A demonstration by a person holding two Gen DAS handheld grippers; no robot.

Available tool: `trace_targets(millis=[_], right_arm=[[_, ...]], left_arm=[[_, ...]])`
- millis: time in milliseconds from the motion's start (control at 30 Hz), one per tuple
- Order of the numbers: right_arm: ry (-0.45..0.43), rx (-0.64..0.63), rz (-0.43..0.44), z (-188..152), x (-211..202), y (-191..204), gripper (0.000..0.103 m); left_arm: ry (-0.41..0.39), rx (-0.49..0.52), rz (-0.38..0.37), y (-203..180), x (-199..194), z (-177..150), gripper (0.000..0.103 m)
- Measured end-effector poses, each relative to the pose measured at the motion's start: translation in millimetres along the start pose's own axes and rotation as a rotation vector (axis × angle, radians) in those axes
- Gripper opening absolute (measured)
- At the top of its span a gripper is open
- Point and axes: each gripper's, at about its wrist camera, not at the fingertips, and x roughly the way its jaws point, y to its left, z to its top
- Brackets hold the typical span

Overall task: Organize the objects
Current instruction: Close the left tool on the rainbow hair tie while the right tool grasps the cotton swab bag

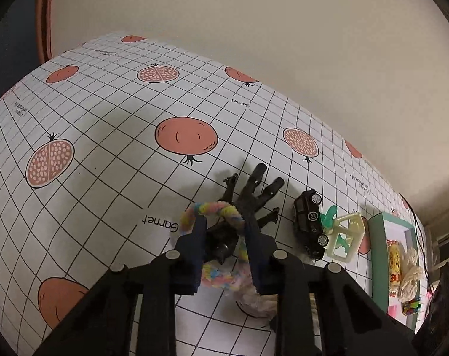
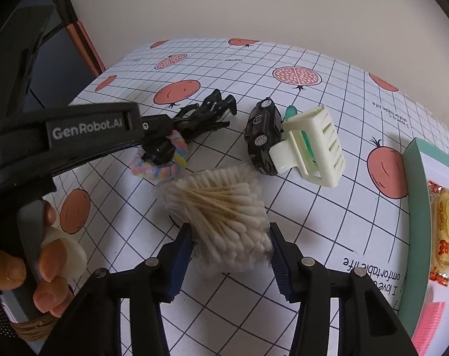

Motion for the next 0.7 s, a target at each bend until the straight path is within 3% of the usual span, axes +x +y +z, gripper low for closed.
trace_targets(millis=[267,367,700], right_arm=[[0.001,0.012,0.011,-1,-2,-2,0.05],[0.002,0.016,0.012,-2,-3,-2,0.049],[0.008,0.02,0.021,-3,-6,-2,0.047]], left_arm=[[0.0,-0.056,-0.021,9,-2,3,0.021],[-0.006,-0.065,-0.035,11,-5,5,0.012],[-0.016,-0.144,-0.091,17,-5,7,0.013]])
